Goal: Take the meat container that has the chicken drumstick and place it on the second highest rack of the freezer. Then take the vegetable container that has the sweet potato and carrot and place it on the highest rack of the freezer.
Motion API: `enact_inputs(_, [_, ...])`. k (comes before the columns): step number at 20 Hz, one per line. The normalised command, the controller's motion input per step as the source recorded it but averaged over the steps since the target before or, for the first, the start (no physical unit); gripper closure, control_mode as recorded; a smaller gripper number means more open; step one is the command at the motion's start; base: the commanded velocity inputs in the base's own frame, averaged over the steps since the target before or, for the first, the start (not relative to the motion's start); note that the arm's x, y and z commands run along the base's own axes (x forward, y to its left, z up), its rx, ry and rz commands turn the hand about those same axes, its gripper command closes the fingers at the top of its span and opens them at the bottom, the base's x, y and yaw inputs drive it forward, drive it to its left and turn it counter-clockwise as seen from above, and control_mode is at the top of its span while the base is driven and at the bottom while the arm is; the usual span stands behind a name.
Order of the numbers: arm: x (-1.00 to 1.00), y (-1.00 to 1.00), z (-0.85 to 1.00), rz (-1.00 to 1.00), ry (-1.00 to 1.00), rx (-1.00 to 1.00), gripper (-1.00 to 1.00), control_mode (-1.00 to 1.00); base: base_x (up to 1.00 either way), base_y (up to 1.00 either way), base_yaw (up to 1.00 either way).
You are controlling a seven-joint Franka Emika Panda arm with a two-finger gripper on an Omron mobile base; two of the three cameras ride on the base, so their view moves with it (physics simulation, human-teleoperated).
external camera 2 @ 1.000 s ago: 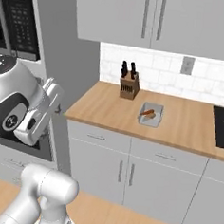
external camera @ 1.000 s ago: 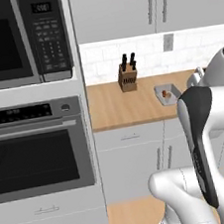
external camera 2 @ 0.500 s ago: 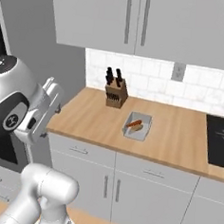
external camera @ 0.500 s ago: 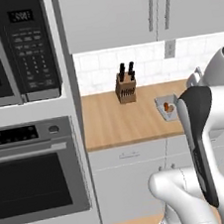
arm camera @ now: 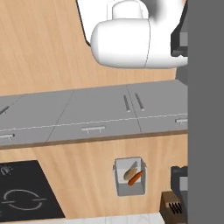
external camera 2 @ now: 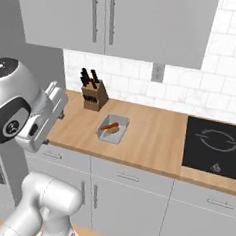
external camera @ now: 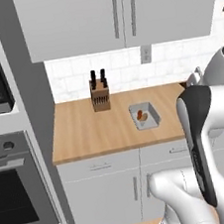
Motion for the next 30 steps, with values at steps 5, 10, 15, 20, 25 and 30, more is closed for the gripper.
enact_inputs(5, [0.00, 0.00, 0.00, 0.00, 0.00, 0.00, -1.00, 1.00, 0.42, -0.07, -0.07])
enact_inputs(10, [0.00, 0.00, 0.00, 0.00, 0.00, 0.00, -1.00, 1.00, 0.47, 0.12, 0.00])
enact_inputs(15, [0.00, 0.00, 0.00, 0.00, 0.00, 0.00, -1.00, 1.00, 0.35, 0.10, 0.00])
enact_inputs(20, [0.48, 0.00, -0.18, 0.00, 0.07, 0.00, -1.00, -1.00, 0.00, 0.00, 0.00])
enact_inputs(25, [0.60, -0.09, -0.25, 0.03, 0.20, 0.00, -1.00, -1.00, 0.00, 0.00, 0.00])
enact_inputs(30, [0.67, -0.42, -0.52, 0.14, 0.10, 0.02, -1.00, -1.00, 0.00, 0.00, 0.00])
